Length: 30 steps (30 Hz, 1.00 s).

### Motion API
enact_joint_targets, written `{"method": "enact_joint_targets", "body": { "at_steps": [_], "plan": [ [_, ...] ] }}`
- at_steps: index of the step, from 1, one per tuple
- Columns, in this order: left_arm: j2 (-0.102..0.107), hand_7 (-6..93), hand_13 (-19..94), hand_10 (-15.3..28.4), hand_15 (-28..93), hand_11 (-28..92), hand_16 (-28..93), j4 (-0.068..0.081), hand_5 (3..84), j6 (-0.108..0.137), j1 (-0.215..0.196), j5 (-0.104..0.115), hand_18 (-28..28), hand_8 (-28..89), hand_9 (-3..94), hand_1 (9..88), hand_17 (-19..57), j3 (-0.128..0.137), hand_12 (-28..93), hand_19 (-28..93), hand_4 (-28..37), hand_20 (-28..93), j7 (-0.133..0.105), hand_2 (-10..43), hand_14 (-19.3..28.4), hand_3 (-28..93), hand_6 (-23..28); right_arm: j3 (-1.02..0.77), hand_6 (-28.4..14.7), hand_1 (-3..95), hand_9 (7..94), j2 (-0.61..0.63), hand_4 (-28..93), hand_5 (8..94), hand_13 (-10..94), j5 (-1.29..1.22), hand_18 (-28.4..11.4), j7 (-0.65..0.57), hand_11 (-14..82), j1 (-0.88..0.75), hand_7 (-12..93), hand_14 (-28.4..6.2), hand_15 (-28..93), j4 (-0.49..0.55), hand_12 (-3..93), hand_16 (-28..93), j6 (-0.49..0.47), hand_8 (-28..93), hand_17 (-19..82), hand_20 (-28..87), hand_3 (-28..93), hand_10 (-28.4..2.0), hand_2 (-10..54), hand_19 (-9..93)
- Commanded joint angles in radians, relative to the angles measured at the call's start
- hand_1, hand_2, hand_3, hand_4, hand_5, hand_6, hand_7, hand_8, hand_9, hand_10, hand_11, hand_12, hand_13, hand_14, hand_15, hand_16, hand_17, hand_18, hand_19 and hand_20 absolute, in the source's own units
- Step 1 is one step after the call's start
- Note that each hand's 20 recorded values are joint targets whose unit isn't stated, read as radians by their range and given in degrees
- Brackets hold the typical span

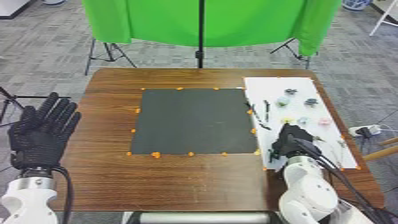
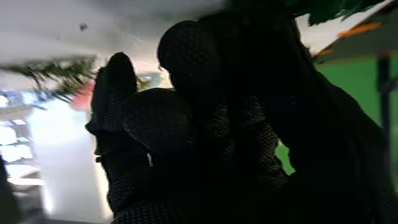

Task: Arrange flowers

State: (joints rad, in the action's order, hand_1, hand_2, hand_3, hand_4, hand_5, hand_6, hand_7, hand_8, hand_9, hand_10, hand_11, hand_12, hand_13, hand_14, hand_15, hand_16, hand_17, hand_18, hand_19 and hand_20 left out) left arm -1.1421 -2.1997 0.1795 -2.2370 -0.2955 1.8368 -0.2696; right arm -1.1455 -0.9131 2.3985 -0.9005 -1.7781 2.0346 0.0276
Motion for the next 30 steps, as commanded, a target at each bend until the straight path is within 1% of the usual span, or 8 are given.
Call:
{"method": "enact_joint_targets", "body": {
  "at_steps": [1,7,12,16,20,25,28,30],
  "plan": [
    [-0.018,4.4,26,14.2,20,15,-7,0.003,43.9,0.006,-0.028,0.013,10.2,-7,36.0,26.4,-1.9,0.009,9,21,-28.3,10,0.003,13.4,12.1,76,8.9,-0.062,-3.9,59.5,85.6,0.019,-26,82.6,73,-0.024,-26.8,-0.011,27.9,-0.157,36,-13.5,75,0.079,52.1,30,0.112,18,34,31,70,-12.9,-9.5,81],
    [-0.019,4.3,26,14.2,20,15,-7,0.003,43.9,0.009,-0.045,0.034,10.4,-7,36.0,26.5,-2.1,0.018,9,21,-28.3,10,-0.001,13.4,12.3,75,9.0,-0.102,-4.1,57.8,85.8,0.035,-27,82.8,74,-0.046,-26.8,0.026,27.3,-0.118,35,-13.4,74,0.175,51.9,30,0.152,19,34,30,74,-12.9,-9.5,80],
    [-0.028,4.2,26,14.3,20,15,-7,0.001,43.8,-0.007,-0.08,0.082,10.5,-7,36.0,26.6,-2.1,0.044,9,21,-28.3,10,-0.01,13.4,12.3,75,9.0,-0.008,-4.2,57.3,85.7,0.04,-27,82.5,74,-0.069,-26.4,0.063,27.0,0.022,35,-13.2,74,0.205,51.8,30,0.181,20,34,30,74,-12.9,-9.5,80],
    [-0.03,4.0,26,14.4,20,15,-7,-0.003,43.7,0.001,-0.101,0.117,10.5,-7,36.1,26.6,-2.0,0.055,9,21,-28.3,10,-0.016,13.4,12.3,75,9.0,0.144,-4.2,57.3,85.6,-0.012,-27,82.4,74,-0.086,-26.4,0.112,26.9,0.228,36,-13.2,74,0.15,51.8,30,0.184,19,34,30,74,-12.8,-9.5,80],
    [-0.02,3.9,26,14.6,20,14,-7,0.001,43.7,-0.001,-0.089,0.116,10.5,-7,36.2,26.7,-2.0,0.044,9,21,-28.3,10,-0.017,13.4,12.3,75,9.0,0.299,-4.1,57.3,85.5,-0.104,-27,81.9,74,-0.138,-26.4,0.159,26.8,0.42,36,-13.1,74,0.043,51.9,30,0.143,19,34,30,74,-12.7,-9.5,80],
    [-0.006,3.9,26,14.7,20,14,-7,0.005,43.7,-0.004,-0.071,0.114,10.6,-7,36.2,26.8,-2.1,0.023,9,21,-28.3,10,-0.018,13.4,12.6,75,9.1,0.469,-3.9,57.8,85.3,-0.202,-28,81.8,74,-0.196,-26.3,0.195,26.8,0.559,36,-13.0,73,-0.086,51.6,30,0.127,19,34,30,73,-12.6,-9.5,79],
    [0.004,3.7,26,14.8,20,14,-6,0.022,43.6,-0.005,-0.04,0.101,10.8,-7,36.3,27.0,-2.3,-0.001,10,22,-28.3,10,-0.003,13.6,12.8,74,9.3,0.541,-3.9,57.9,85.3,-0.242,-27,81.5,74,-0.199,-26.2,0.225,27.0,0.59,36,-12.9,73,-0.15,51.2,30,0.147,19,34,30,73,-12.5,-9.5,80],
    [0.009,3.6,26,15.1,20,14,-6,0.033,43.7,0.011,-0.02,0.109,10.9,-7,36.2,27.1,-2.4,-0.024,10,22,-28.3,10,0.004,13.8,12.9,74,9.4,0.585,-3.7,57.9,85.1,-0.271,-27,81.2,74,-0.185,-26.3,0.228,27.1,0.596,37,-12.9,73,-0.195,51.2,30,0.159,19,34,30,72,-12.5,-9.5,79]
  ]
}}
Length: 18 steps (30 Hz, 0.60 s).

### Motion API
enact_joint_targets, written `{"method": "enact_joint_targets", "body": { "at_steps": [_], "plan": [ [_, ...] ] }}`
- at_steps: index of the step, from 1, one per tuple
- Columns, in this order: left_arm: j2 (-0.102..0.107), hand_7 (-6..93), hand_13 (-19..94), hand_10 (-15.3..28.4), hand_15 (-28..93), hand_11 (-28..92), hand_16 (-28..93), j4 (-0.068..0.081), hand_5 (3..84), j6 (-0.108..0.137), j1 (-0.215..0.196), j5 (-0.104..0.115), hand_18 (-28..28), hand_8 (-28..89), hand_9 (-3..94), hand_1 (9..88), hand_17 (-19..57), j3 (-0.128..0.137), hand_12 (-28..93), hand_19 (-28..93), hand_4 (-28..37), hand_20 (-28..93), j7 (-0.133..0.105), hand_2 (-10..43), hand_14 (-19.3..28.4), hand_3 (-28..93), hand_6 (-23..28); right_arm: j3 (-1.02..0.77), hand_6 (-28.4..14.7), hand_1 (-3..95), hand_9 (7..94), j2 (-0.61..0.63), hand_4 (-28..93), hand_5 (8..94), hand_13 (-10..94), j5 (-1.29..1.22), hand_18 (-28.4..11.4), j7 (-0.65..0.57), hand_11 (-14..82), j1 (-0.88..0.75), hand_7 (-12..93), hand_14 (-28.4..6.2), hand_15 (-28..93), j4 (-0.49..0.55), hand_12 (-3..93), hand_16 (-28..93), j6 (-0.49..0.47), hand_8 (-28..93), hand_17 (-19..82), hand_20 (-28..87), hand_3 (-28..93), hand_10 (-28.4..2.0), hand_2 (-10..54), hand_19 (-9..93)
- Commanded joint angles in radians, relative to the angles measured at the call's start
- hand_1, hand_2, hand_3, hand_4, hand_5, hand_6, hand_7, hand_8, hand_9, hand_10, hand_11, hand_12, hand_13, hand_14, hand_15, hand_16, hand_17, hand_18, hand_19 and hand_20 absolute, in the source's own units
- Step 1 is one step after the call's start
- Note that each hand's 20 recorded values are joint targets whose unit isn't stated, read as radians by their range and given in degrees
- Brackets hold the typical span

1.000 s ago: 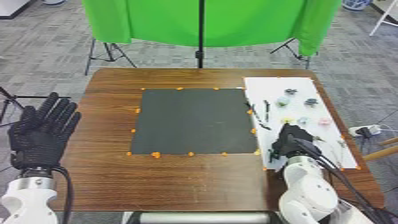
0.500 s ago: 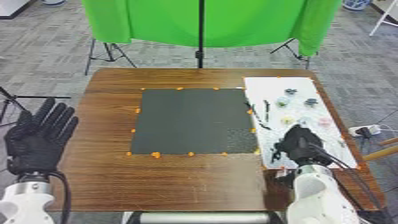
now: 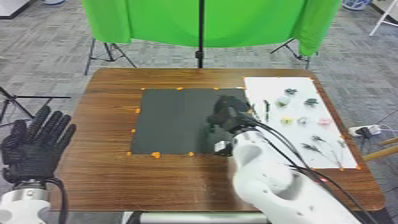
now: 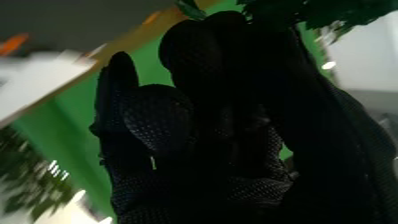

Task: Arrange flowers

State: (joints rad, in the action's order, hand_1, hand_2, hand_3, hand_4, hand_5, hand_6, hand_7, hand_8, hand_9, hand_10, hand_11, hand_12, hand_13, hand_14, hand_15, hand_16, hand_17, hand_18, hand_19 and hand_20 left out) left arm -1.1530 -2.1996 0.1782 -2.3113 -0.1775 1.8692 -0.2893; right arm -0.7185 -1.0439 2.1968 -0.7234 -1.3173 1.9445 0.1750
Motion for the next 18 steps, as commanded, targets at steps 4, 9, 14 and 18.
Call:
{"method": "enact_joint_targets", "body": {
  "at_steps": [4,9,14,18],
  "plan": [
    [0.037,3.2,26,15.3,20,14,-6,0.035,43.4,0.01,0.078,-0.012,11.2,-7,36.1,27.4,-2.7,-0.086,10,22,-28.3,10,0.035,14.2,13.3,74,9.8,0.248,-3.6,58.0,85.0,-0.185,-27,80.9,74,-0.011,-26.2,-0.006,27.4,0.173,37,-12.8,73,-0.18,50.8,29,0.003,18,34,30,72,-12.3,-9.5,79],
    [0.044,2.7,25,15.1,19,13,-7,0.049,42.8,0.003,0.106,-0.019,11.5,-6,35.0,27.4,-3.1,-0.11,9,23,-28.3,10,0.023,14.5,13.5,73,9.8,0.345,-3.3,58.5,84.4,-0.222,-26,80.1,74,-0.076,-26.1,-0.045,28.1,0.238,38,-12.4,74,-0.269,50.8,29,0.009,18,34,30,70,-12.0,-9.5,79],
    [0.038,2.4,25,14.8,18,13,-6,0.06,42.5,-0.005,0.122,-0.017,11.5,-6,34.6,27.3,-3.1,-0.131,9,23,-28.3,10,0.028,14.5,13.0,74,9.5,0.347,-3.2,54.8,82.0,-0.275,-23,77.1,73,-0.12,-25.7,-0.107,29.3,0.223,42,-12.2,73,-0.326,48.8,28,-0.006,16,34,28,73,-12.6,-9.5,80],
    [0.044,2.4,25,14.6,17,13,-6,0.07,42.1,-0.021,0.14,-0.019,11.4,-6,34.3,27.2,-3.1,-0.147,9,22,-28.3,10,0.031,14.4,12.7,74,9.3,0.346,-3.6,53.3,81.1,-0.288,-21,75.4,72,-0.124,-25.5,-0.147,28.1,0.225,43,-12.1,73,-0.354,47.2,27,0.041,14,34,28,72,-12.8,-9.5,81]
  ]
}}
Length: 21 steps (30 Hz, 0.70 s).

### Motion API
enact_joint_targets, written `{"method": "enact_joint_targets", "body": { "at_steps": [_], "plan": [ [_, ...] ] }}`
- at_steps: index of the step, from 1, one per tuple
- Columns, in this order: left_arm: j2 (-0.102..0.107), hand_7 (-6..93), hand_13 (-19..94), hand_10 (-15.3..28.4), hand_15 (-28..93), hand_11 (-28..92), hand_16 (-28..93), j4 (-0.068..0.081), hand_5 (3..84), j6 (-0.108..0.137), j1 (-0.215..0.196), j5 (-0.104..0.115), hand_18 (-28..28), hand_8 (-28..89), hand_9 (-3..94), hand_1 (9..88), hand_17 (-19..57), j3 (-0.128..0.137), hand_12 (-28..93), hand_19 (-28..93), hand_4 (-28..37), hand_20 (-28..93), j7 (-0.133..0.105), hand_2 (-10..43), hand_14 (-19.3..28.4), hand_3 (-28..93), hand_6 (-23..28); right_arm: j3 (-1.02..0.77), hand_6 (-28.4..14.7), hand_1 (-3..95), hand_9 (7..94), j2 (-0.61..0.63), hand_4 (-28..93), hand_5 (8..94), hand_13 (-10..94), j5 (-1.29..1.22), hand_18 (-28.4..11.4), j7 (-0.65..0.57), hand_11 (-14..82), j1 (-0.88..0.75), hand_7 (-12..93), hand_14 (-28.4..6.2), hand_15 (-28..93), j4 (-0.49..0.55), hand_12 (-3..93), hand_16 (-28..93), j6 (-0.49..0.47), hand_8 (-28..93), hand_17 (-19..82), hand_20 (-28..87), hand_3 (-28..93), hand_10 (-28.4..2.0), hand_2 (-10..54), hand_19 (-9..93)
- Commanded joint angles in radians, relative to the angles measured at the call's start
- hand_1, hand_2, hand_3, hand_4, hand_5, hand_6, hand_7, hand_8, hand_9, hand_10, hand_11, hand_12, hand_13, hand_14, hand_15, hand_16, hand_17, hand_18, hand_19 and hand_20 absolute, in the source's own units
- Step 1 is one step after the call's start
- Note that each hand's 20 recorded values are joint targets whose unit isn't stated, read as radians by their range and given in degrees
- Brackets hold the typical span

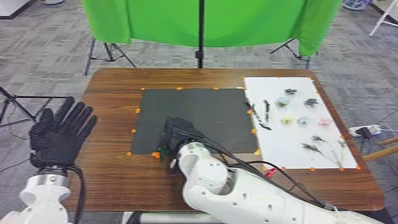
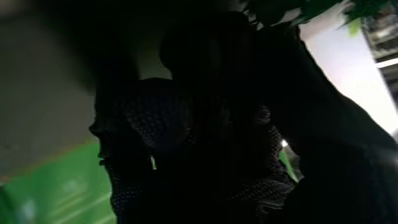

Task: Arrange flowers

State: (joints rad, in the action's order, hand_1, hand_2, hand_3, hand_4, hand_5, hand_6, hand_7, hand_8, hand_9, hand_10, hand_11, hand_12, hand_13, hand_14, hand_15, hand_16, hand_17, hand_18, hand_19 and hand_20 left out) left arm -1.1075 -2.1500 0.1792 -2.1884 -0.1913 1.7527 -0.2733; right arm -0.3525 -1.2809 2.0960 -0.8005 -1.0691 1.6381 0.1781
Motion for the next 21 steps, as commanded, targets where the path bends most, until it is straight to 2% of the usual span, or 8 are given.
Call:
{"method": "enact_joint_targets", "body": {
  "at_steps": [1,6,10,16,19,21],
  "plan": [
    [-0.001,2.4,25,14.5,17,13,-6,0.02,42.1,-0.02,0.018,-0.005,11.4,-6,34.3,27.2,-3.0,-0.031,9,22,-28.3,10,0.016,14.4,12.7,74,9.3,-0.019,-3.7,52.8,80.9,-0.051,-21,75.1,72,-0.018,-25.5,-0.074,27.7,-0.021,42,-12.1,73,-0.053,46.8,27,0.044,14,34,27,72,-12.9,-9.5,81],
    [-0.001,2.3,25,14.5,17,13,-6,0.022,42.0,-0.017,0.019,-0.004,11.3,-6,34.2,27.2,-3.0,-0.028,9,22,-28.3,10,0.01,14.3,12.7,74,9.3,-0.039,-4.9,51.0,79.6,-0.055,-22,73.4,71,-0.056,-25.5,-0.082,25.5,-0.026,38,-12.3,72,-0.049,42.4,26,0.039,9,33,26,72,-13.6,-9.5,82],
    [-0.002,2.4,25,14.5,17,13,-6,0.026,42.0,-0.018,0.024,0.002,11.3,-6,34.3,27.2,-3.0,-0.036,9,22,-28.3,10,0.013,14.3,12.8,74,9.2,-0.043,-5.8,48.6,77.2,-0.056,-22,73.5,70,-0.059,-25.6,-0.083,30.5,-0.035,30,-12.6,72,-0.036,33.6,25,0.025,3,32,25,71,-15.0,-9.5,82],
    [0.002,3.0,25,14.3,18,13,-6,0.03,42.5,-0.02,0.033,0.001,11.1,-6,34.6,26.9,-2.8,-0.043,9,22,-28.3,10,0.013,13.9,12.8,75,9.1,-0.056,-5.5,42.9,76.3,-0.062,-22,72.7,70,-0.069,-25.8,-0.103,33.5,-0.041,21,-13.2,71,-0.029,27.1,25,0.011,-2,32,23,76,-16.4,-9.5,82],
    [-0.004,3.2,25,14.2,19,14,-6,0.03,42.8,-0.019,0.032,0.001,10.9,-6,35.1,26.7,-2.6,-0.039,9,21,-28.3,10,0.017,13.6,12.8,75,8.9,-0.062,-5.3,40.9,76.3,-0.052,-21,71.9,70,-0.087,-25.9,-0.113,34.3,-0.041,19,-13.3,71,-0.012,24.0,25,0.016,-9,32,23,78,-17.0,-9.5,83],
    [-0.012,3.4,26,14.2,19,14,-5,0.025,43.0,-0.019,0.023,0.002,10.9,-7,35.3,26.5,-2.6,-0.026,9,21,-28.3,10,0.018,13.6,12.8,75,8.8,-0.07,-5.6,39.7,76.2,-0.033,-21,70.7,71,-0.097,-26.0,-0.112,34.1,-0.042,18,-13.4,70,0.011,23.4,25,0.015,-12,32,22,78,-17.4,-9.5,83]
  ]
}}
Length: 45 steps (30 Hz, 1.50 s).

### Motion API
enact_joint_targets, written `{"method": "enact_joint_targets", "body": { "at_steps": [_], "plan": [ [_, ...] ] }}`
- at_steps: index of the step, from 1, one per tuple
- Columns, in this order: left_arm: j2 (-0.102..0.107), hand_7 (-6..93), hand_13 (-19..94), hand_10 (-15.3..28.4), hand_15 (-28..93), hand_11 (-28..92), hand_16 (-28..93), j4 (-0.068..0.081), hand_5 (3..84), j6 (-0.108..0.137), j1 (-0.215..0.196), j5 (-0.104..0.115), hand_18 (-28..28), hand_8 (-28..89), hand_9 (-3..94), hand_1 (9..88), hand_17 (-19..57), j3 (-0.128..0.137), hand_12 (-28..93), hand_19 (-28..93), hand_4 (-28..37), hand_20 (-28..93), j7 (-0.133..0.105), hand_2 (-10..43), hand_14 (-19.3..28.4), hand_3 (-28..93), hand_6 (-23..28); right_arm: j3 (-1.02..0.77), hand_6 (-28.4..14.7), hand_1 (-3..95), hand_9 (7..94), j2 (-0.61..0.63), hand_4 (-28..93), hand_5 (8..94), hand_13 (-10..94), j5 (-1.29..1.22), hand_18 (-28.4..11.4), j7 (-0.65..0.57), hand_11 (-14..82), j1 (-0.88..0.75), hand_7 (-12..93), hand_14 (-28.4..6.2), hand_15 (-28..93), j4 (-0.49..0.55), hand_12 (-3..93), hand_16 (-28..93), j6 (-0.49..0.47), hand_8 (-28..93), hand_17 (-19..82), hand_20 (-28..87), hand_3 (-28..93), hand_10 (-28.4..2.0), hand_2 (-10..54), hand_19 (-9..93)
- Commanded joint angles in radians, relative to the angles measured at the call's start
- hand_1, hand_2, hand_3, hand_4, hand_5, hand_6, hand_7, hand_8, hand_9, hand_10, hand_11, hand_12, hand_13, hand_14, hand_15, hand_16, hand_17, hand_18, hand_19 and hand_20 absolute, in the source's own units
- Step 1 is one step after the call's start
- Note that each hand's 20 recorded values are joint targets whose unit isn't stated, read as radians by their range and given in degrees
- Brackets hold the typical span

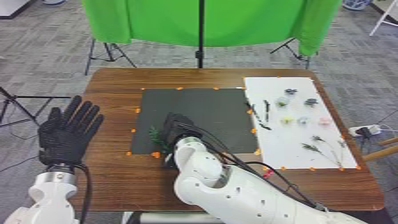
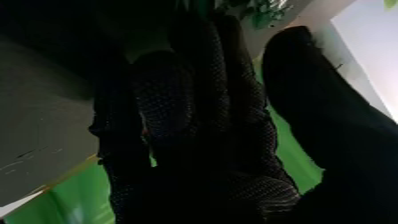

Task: Arrange flowers

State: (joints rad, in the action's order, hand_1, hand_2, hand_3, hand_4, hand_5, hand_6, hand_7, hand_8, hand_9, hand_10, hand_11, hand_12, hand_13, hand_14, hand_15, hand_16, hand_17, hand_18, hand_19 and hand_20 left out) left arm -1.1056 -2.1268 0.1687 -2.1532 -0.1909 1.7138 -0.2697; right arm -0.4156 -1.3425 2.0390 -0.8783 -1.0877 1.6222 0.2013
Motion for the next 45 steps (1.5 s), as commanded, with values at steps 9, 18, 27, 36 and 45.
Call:
{"method": "enact_joint_targets", "body": {
  "at_steps": [9,18,27,36,45],
  "plan": [
    [-0.036,4.3,26,14.1,20,14,-6,-0.023,43.7,0.002,-0.072,-0.002,10.1,-7,36.4,26.2,-1.8,0.073,9,20,-28.3,10,0.011,12.8,12.3,76,8.2,-0.129,-7.5,28.4,75.1,0.164,-20,69.3,69,-0.089,-26.6,0.03,36.9,-0.087,15,-15.4,72,0.193,25.0,26,-0.229,-11,30,22,76,-19.3,3.5,83],
    [-0.04,4.6,27,13.7,20,15,-6,-0.028,43.9,0.001,-0.093,0.007,10.1,-7,36.6,25.8,-1.7,0.079,9,20,-28.3,11,-0.006,12.1,12.3,77,8.1,-0.144,-8.0,25.8,75.2,0.194,-17,68.9,68,-0.218,-27.3,0.02,37.9,-0.109,14,-16.2,75,0.246,26.5,27,-0.388,-10,30,22,75,-20.3,10.6,84],
    [-0.022,4.6,27,14.4,21,15,-6,-0.019,44.6,0.003,-0.061,0.0,10.2,-7,37.6,25.9,-1.7,0.054,10,20,-28.3,11,0.015,11.9,12.9,77,8.2,-0.062,-8.0,25.6,74.7,0.126,-16,68.1,68,-0.246,-27.3,0.025,37.1,-0.069,13,-16.4,75,0.208,26.1,27,-0.419,-10,29,21,76,-20.4,12.1,83],
    [-0.008,4.6,28,14.8,23,15,-6,-0.013,45.3,0.007,-0.047,0.002,10.3,-7,39.0,25.8,-2.0,0.034,10,21,-28.3,11,0.022,11.8,13.7,77,8.3,-0.062,-8.8,25.1,73.9,0.076,-17,64.2,67,-0.22,-27.2,0.003,35.3,-0.075,11,-16.5,75,0.15,25.3,28,-0.358,-10,29,21,77,-20.4,12.1,83],
    [-0.018,4.6,28,14.0,22,15,-7,-0.008,45.0,0.0,-0.048,0.002,9.9,-7,38.5,25.7,-1.7,0.04,10,20,-28.3,11,0.032,11.7,12.6,77,8.0,-0.124,-10.7,24.7,73.6,0.074,-17,58.9,67,-0.234,-27.3,-0.038,35.0,-0.098,8,-16.4,75,0.146,24.7,27,-0.305,-10,29,21,78,-20.6,11.8,83]
  ]
}}
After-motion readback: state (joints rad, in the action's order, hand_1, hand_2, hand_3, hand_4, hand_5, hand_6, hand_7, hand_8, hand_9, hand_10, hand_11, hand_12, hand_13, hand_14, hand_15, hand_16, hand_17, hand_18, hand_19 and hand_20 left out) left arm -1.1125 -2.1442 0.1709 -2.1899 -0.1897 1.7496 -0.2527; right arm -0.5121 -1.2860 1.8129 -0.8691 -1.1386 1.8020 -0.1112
